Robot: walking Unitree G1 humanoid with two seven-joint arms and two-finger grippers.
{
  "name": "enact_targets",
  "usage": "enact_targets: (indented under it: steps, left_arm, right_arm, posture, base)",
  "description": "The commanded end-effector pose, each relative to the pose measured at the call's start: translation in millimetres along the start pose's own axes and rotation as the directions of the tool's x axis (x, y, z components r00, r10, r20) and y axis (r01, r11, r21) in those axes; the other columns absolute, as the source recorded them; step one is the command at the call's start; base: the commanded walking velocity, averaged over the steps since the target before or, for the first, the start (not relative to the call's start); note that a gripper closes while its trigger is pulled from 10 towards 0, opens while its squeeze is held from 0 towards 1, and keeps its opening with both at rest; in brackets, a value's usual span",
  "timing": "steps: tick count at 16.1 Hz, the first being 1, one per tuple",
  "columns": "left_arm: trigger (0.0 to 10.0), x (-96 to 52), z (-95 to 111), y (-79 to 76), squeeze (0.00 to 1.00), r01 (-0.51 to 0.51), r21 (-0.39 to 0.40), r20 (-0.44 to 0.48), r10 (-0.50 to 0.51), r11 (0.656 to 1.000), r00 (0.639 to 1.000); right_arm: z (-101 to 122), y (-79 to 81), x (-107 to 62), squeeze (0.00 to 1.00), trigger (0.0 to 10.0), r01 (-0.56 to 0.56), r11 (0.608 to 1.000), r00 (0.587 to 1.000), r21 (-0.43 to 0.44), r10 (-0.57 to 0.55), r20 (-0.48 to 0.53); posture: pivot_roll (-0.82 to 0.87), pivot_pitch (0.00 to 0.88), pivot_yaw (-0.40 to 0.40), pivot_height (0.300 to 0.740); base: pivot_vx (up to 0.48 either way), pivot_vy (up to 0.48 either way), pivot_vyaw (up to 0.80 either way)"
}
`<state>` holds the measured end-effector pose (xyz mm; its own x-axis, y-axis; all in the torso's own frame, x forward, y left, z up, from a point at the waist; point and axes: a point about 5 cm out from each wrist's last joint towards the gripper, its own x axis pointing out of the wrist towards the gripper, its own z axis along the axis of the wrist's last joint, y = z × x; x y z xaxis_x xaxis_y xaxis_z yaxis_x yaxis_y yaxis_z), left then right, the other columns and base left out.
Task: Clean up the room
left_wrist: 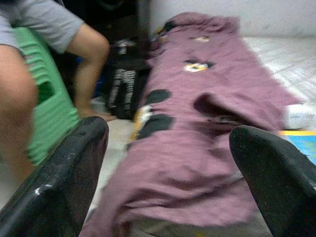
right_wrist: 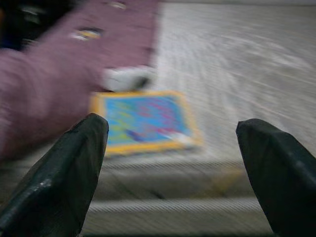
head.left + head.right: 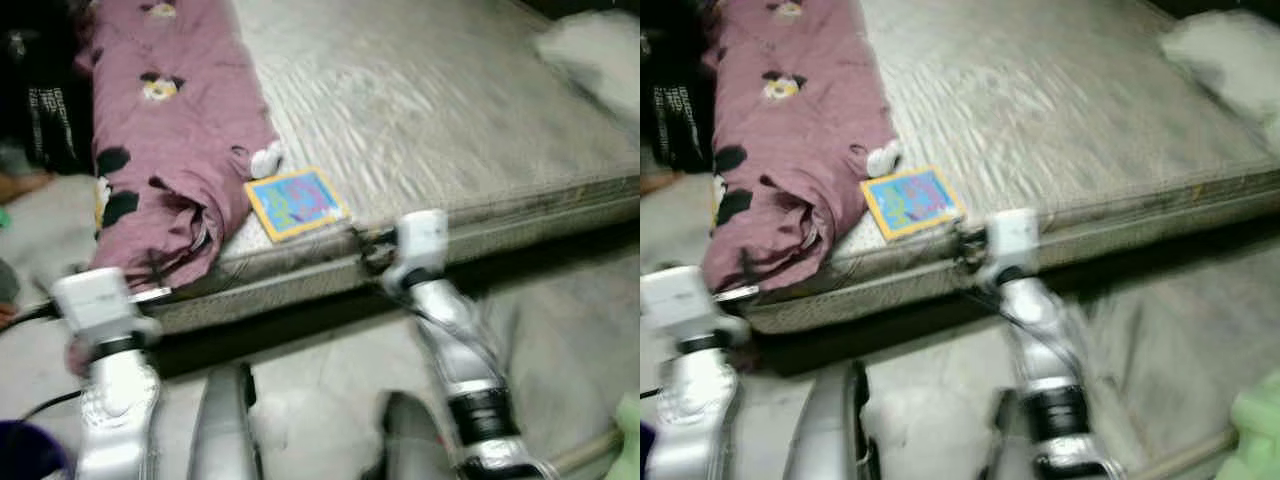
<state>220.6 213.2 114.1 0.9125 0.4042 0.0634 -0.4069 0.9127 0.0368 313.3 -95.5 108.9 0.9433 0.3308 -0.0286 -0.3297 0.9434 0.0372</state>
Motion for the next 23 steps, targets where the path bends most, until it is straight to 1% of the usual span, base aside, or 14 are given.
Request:
enact_targets:
  steps: [1,5,6,7,9,10,12,13,14,16,17,18,19,23]
  left_arm:
    - [10.0,0.0,4.7,-9.3,0.00,0.033,-0.023,0.017,-0.033,0.999,0.999]
    - [10.0,-0.4,5.3,-10.0,0.00,0.043,-0.027,0.025,-0.042,0.999,0.999]
    - [10.0,-0.3,4.1,-10.1,0.00,0.042,-0.026,0.013,-0.042,0.999,0.999]
    - [10.0,0.0,2.3,-10.4,0.00,0.041,-0.028,-0.002,-0.041,0.999,0.999]
    - [10.0,0.0,1.9,-10.3,0.00,0.046,-0.024,-0.001,-0.046,0.999,0.999]
    - [10.0,0.0,2.5,-11.7,0.00,0.065,-0.040,0.006,-0.064,0.997,0.998]
    - [10.0,-0.2,3.0,-12.5,0.00,0.070,-0.037,0.008,-0.070,0.997,0.998]
    - [10.0,0.4,1.8,-12.2,0.00,0.057,-0.028,-0.007,-0.058,0.998,0.998]
    - [10.0,0.6,1.7,-12.0,0.00,0.066,-0.046,-0.001,-0.066,0.997,0.998]
    - [10.0,0.1,3.5,-13.5,0.00,0.085,-0.052,0.013,-0.085,0.995,0.996]
    - [10.0,-0.7,3.6,-16.4,0.00,0.112,-0.051,0.010,-0.111,0.992,0.994]
    - [10.0,-0.5,3.4,-16.5,0.00,0.111,-0.049,0.008,-0.111,0.993,0.994]
    - [10.0,1.7,3.5,-16.5,0.00,0.108,-0.050,0.008,-0.107,0.993,0.994]
    - [10.0,3.6,1.3,-17.5,0.00,0.105,-0.048,-0.008,-0.106,0.993,0.994]
  right_arm:
    - [2.6,-16.3,-2.8,0.00,10.0,0.043,0.999,0.999,-0.019,-0.043,0.005]
    - [2.0,-16.3,-2.6,0.00,10.0,0.042,0.999,0.999,-0.017,-0.041,0.006]
    - [1.8,-16.2,-2.5,0.00,10.0,0.042,0.999,0.999,-0.017,-0.041,0.006]
    - [1.7,-16.1,-2.4,0.00,10.0,0.042,0.999,0.999,-0.017,-0.042,0.006]
    - [1.7,-16.4,-2.4,0.00,10.0,0.044,0.999,0.999,-0.017,-0.044,0.006]
    - [2.1,-17.1,-2.2,0.00,10.0,0.046,0.999,0.999,-0.016,-0.046,0.006]
    - [2.3,-17.4,-2.3,0.00,10.0,0.049,0.999,0.999,-0.015,-0.049,0.008]
    - [2.4,-17.5,-2.2,0.00,10.0,0.051,0.999,0.999,-0.014,-0.051,0.008]
    - [2.6,-18.0,-2.1,0.00,10.0,0.053,0.999,0.999,-0.009,-0.053,0.009]
    - [2.7,-18.4,-1.9,0.00,10.0,0.054,0.998,0.998,-0.008,-0.054,0.010]
    - [2.7,-18.8,-1.7,0.00,10.0,0.056,0.998,0.998,-0.007,-0.056,0.009]
    - [2.7,-18.8,-1.5,0.00,10.0,0.056,0.998,0.998,-0.007,-0.056,0.009]
    - [3.6,-18.6,0.3,0.00,10.0,0.058,0.998,0.998,-0.008,-0.058,0.009]
    - [4.4,-20.1,0.1,0.00,10.0,0.064,0.998,0.998,-0.009,-0.064,0.013]
  posture:
    - [0.02,0.117,-0.037,0.591]
    - [0.02,0.113,-0.039,0.591]
    - [0.02,0.113,-0.039,0.591]
    - [0.02,0.113,-0.039,0.591]
    - [0.02,0.113,-0.039,0.591]
    - [0.02,0.117,-0.037,0.591]
    - [0.01,0.120,-0.035,0.591]
    - [0.01,0.120,-0.037,0.591]
    - [0.01,0.121,-0.037,0.591]
    - [0.01,0.121,-0.038,0.591]
    - [0.01,0.121,-0.038,0.591]
    - [0.01,0.121,-0.038,0.591]
    - [0.01,0.141,-0.034,0.591]
    - [0.01,0.130,-0.035,0.591]
  base:
    - [0.266,0.000,0.00]
    - [0.285,0.000,0.00]
    - [0.285,0.000,0.00]
    - [0.000,0.000,0.00]
    - [0.000,0.000,0.00]
    - [0.480,0.000,0.00]
    - [0.480,0.000,0.00]
    - [0.000,0.000,0.00]
    - [0.000,0.000,0.00]
    - [0.000,0.000,0.00]
    - [0.472,0.000,0.00]
    - [0.472,0.000,0.00]
    - [0.480,0.000,0.00]
    - [0.337,0.000,0.00]
